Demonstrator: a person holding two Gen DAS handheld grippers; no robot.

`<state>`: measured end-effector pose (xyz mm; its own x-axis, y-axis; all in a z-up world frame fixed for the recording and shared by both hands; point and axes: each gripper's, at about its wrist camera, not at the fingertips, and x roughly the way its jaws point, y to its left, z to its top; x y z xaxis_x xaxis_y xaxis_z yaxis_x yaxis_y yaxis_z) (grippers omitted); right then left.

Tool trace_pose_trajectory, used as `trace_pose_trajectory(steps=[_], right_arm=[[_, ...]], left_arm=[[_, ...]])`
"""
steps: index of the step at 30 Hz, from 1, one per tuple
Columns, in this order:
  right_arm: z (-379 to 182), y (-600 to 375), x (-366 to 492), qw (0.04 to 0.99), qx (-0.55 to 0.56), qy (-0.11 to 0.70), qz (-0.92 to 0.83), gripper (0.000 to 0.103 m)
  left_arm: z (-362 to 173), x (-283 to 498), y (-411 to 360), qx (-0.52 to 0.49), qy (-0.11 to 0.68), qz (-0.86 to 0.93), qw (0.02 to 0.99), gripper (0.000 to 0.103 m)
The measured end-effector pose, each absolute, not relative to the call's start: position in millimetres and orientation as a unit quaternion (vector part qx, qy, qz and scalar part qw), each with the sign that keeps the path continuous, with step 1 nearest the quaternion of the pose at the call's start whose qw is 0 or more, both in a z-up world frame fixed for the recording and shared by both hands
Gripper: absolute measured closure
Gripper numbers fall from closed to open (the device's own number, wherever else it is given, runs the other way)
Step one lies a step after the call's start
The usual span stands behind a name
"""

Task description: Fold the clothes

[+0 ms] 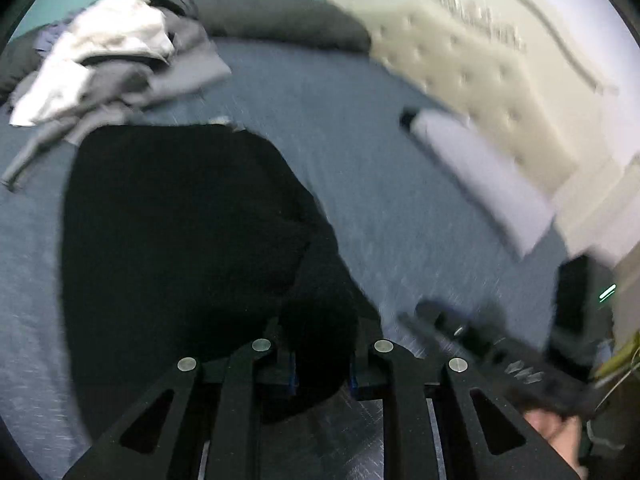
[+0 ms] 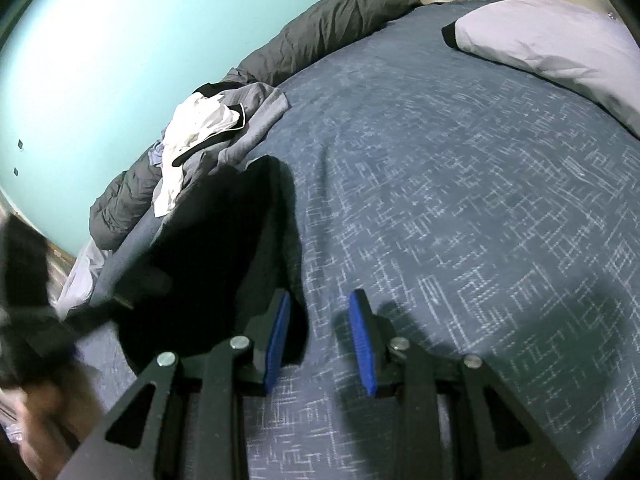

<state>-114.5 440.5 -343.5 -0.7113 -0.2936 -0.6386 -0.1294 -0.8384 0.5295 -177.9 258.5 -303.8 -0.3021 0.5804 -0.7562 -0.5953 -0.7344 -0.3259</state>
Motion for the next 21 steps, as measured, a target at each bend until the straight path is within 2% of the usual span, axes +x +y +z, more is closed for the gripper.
trace_pose_trajectory(steps=[2,5,7,9,10,13,16,21], right_arm=[[-344,440,-115,0.05,0.378,-0.281,-0.88,0.072],[-341,436,-116,0.058,0.376,-0.28,-0.882,0.072],[-338,434,-116,0.067,0.369,-0.283,-0.883,0.072],[-335,432,-116,0.076,0.362,-0.287,-0.884,0.072],[-333,430,-117,0.081,0.357,-0.289,-0.885,0.072],[-327,426,-118,0.097,0.343,-0.298,-0.886,0.061],[-323,419,-121,0.123,0.335,-0.308,-0.882,0.058],[-317,394,-133,0.154,0.335,-0.296,-0.881,0.052]], left_arm=[[-314,-177,265,-0.472,0.012,0.806,0.355,0.083],[-298,-179,254,-0.468,-0.009,0.809,0.357,0.079],[-283,-180,242,-0.459,-0.02,0.814,0.355,0.072],[-268,-180,224,-0.446,-0.033,0.822,0.352,0.056],[-261,-179,214,-0.439,-0.041,0.826,0.35,0.054],[-247,-179,186,-0.423,-0.057,0.838,0.339,0.052],[-247,-182,160,-0.414,-0.042,0.86,0.296,0.051],[-280,-188,142,-0.445,-0.01,0.859,0.252,0.051]])
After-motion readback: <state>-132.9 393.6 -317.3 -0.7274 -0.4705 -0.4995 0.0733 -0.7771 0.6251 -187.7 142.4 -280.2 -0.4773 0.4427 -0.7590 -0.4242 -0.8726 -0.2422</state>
